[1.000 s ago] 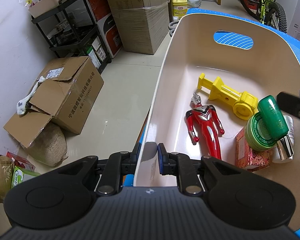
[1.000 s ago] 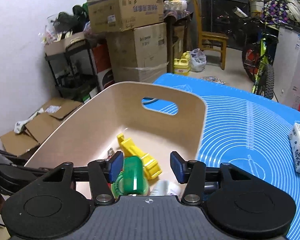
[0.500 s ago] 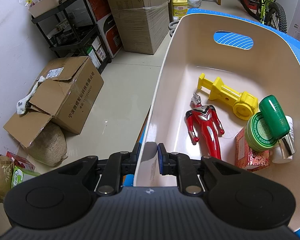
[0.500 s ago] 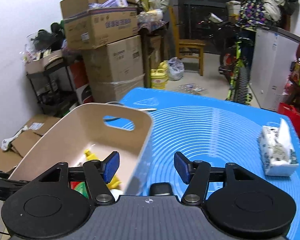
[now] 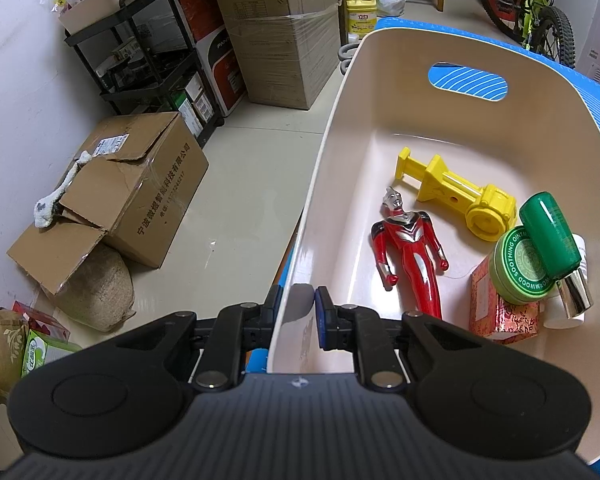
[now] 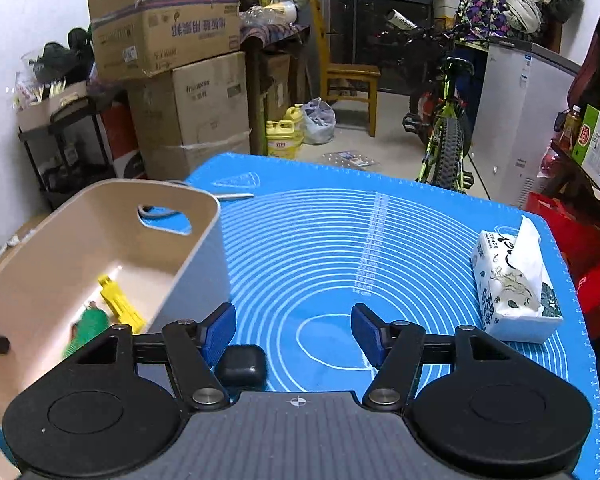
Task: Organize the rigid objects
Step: 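Move the right gripper to the black earbud case and grasp it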
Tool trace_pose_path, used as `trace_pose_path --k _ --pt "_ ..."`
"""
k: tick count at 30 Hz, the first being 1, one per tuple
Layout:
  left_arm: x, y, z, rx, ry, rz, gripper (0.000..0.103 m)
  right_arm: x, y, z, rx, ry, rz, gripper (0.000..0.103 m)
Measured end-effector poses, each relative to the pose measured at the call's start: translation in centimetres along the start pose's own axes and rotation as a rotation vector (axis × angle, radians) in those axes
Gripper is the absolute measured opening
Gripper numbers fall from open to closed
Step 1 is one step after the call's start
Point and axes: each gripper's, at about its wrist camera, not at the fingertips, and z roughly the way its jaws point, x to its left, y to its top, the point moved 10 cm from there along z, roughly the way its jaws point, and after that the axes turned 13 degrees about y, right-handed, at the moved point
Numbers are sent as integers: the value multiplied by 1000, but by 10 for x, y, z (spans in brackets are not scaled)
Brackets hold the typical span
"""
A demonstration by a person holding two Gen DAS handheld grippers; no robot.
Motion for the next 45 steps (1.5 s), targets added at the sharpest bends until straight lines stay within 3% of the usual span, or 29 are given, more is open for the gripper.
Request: trace_pose_path --k 7,23,30,42,45 --pt "1 0 0 0 2 0 19 -6 -22 22 53 28 -46 70" --pt "2 -1 0 -1 5 3 19 11 -55 77 179 188 -98 73" --pt "2 -1 0 -2 12 7 20 16 -60 91 187 224 -137 74" --pt "2 -1 0 -2 14 8 20 15 -63 103 157 193 -175 74" --pt "2 -1 0 -2 14 7 20 16 -64 103 143 195 -171 65"
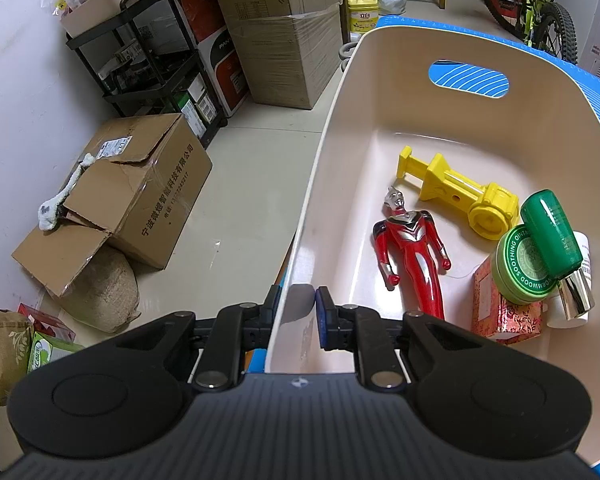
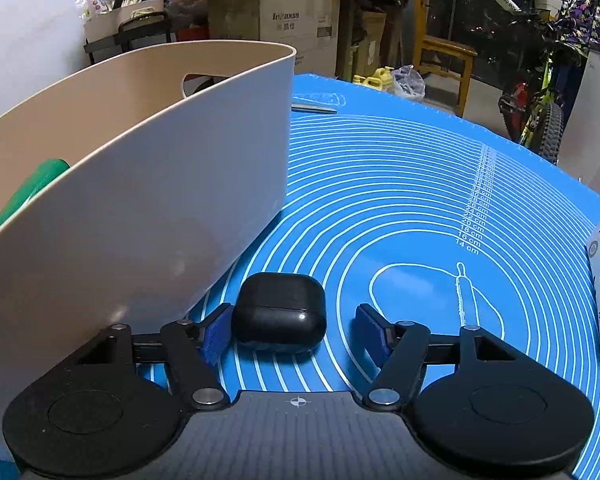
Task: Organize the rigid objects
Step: 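Move the right gripper to the black earbud case and grasp it, then carry the black earbud case over the bin and release it inside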
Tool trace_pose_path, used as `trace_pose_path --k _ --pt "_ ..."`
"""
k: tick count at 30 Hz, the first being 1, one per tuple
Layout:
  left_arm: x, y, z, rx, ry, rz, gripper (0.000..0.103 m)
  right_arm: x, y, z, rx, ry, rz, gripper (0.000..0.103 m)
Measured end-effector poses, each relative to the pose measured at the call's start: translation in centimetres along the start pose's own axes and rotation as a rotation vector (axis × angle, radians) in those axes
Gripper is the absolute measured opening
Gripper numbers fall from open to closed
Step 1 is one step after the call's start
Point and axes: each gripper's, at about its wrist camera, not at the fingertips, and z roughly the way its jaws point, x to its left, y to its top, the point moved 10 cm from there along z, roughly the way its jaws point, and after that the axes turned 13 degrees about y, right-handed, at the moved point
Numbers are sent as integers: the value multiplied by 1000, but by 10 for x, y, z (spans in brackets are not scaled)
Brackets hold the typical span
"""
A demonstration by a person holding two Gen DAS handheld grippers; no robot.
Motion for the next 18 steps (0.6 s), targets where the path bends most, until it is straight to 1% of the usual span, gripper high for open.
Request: trace_pose_path --k 1,2,11,18 --pt "0 0 0 0 0 0 20 0 0 0 -6 -5 -1 58" --pt "0 0 0 1 -1 -1 20 0 1 -2 -10 -4 -1 54" --pt "-1 0 0 0 0 0 20 0 0 -10 -7 -45 -13 54" --pt "-1 0 0 1 -1 -1 20 -4 15 -37 -56 -87 18 54"
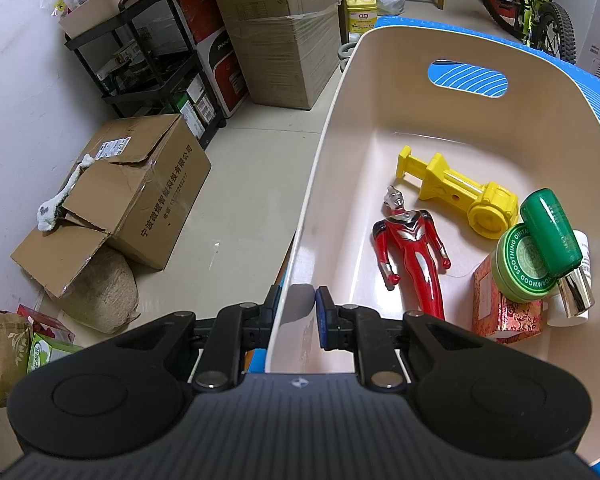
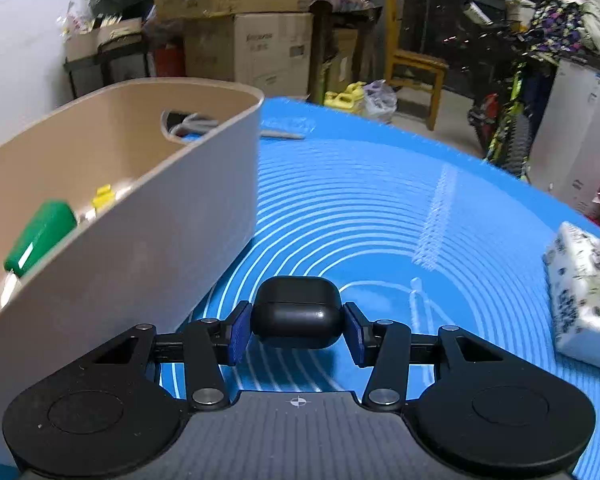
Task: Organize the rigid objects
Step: 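Carry the black earbud case over the bin and release it inside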
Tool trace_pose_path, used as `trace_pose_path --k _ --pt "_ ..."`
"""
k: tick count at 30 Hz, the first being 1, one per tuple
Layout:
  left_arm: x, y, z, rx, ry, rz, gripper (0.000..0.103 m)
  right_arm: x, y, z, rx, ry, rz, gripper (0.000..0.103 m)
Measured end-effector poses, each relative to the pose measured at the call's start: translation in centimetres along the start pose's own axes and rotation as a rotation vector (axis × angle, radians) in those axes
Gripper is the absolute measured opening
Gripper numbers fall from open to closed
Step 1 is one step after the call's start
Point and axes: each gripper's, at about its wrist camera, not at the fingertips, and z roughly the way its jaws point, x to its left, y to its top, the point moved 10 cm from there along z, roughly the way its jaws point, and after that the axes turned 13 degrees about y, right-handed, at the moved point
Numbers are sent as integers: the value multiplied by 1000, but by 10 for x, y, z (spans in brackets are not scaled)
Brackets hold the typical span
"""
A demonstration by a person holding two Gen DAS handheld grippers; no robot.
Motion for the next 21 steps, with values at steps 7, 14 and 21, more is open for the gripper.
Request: trace_pose_path --k 7,14,21 --pt "-1 0 0 -3 1 3 20 -10 25 -30 -80 -44 59 53" --pt "-1 1 0 -3 2 4 20 -1 55 -61 -185 -69 55 53" --pt "-1 0 0 -3 2 4 20 21 84 -85 -280 -62 54 53"
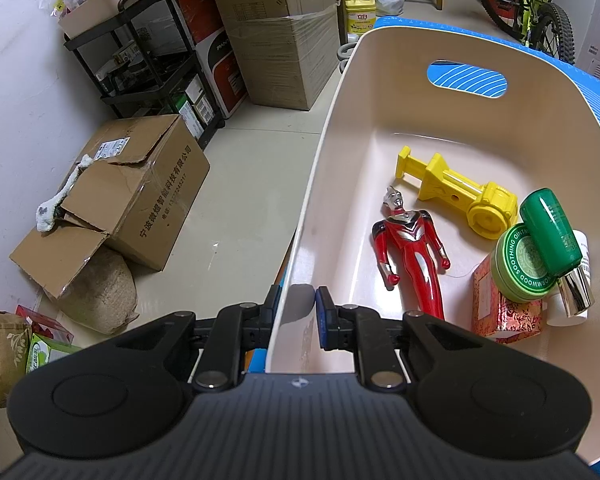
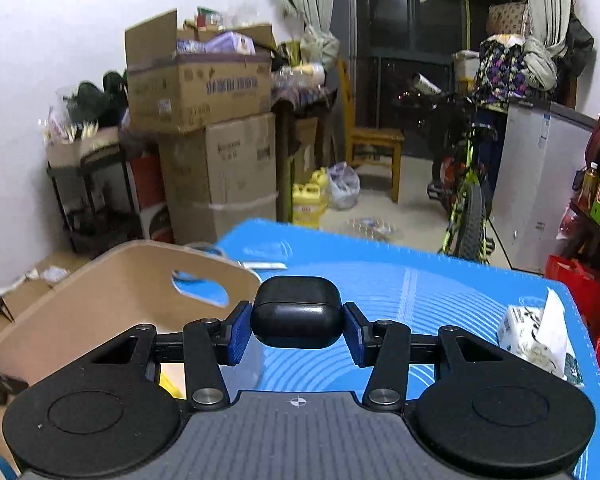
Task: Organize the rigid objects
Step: 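Carry the black earbud case over the bin and release it inside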
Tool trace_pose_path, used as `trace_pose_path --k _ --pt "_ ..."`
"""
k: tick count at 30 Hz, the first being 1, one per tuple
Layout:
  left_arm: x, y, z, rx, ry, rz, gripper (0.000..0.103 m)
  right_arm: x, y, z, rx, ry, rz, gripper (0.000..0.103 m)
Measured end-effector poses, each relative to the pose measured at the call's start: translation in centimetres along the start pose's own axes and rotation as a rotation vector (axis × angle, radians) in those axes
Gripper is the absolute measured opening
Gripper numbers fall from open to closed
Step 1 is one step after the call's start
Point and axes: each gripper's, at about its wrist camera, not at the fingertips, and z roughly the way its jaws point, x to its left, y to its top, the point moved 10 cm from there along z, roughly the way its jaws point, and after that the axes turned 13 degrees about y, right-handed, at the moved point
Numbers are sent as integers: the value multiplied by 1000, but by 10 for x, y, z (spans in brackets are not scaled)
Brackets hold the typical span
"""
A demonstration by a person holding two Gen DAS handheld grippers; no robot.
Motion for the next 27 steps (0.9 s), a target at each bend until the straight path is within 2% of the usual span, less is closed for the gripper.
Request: trace_pose_path --k 7,12,16,22,27 --pt "0 0 0 0 0 0 20 33 22 0 -38 54 1 54" --pt "0 0 0 0 0 0 20 60 23 14 -23 86 -20 54" --pt "0 0 0 1 -2 -2 20 85 14 26 23 133 -41 54" --pt "0 0 0 0 -2 -1 20 125 -6 44 104 192 -155 54" --pt "-1 0 0 0 -2 -1 20 142 -19 62 170 218 -184 53"
